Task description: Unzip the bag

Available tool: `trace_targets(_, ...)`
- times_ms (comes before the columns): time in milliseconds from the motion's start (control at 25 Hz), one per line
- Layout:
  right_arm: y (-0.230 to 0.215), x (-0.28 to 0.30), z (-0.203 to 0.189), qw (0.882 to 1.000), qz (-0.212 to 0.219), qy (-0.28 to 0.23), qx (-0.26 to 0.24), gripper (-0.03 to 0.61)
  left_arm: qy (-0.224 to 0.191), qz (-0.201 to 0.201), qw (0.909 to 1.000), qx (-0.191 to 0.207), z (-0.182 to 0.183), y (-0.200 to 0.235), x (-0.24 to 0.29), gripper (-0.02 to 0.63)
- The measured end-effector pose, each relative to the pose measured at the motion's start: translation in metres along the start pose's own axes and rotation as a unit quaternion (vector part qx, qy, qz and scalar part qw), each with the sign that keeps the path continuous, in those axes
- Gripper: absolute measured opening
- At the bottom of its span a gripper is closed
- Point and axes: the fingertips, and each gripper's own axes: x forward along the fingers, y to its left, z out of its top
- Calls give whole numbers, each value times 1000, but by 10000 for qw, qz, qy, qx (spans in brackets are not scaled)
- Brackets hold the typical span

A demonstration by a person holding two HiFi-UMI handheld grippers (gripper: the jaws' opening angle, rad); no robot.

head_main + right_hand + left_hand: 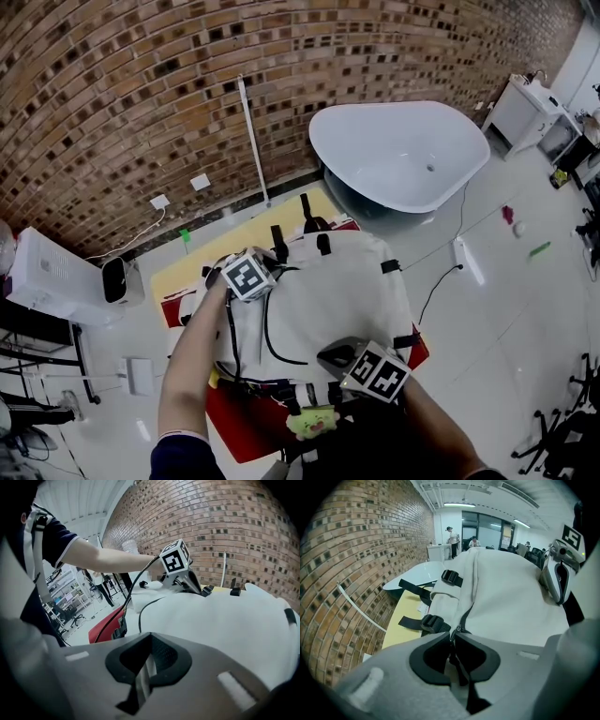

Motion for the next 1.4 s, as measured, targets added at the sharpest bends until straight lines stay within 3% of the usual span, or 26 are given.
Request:
trace_targets(280, -5, -4, 1, 9996, 32, -166, 232, 6, 0, 187, 9987, -482, -10, 1, -6, 52)
trace_targets(440, -9, -4, 4, 9993, -48, -224, 282, 6, 13, 526, 9960, -722, -12, 6, -17, 102)
trace_targets(680, -16, -5, 3, 9990, -316, -233, 205, 6, -291, 1258, 9879, -854, -2, 13, -62, 120)
trace_targets(840, -20, -10, 9, 9973, -600, -385, 164, 6, -596, 1394, 9834, -995, 15, -7, -91, 112)
trace_targets(1000, -22, -25, 32, 9940, -790, -750, 20, 6, -961, 1773, 9713, -1264, 31, -25, -120, 10)
trace_targets(1160, -24, -42, 54, 9877, -933, -1252, -96, 6, -1302, 1972, 9596, -1525, 44, -48, -143, 5)
trace_targets(1400, -30, -72, 87, 9731, -1136, -1997, -157, 6, -1845, 2086, 9351, -2194, 54, -79, -169, 5)
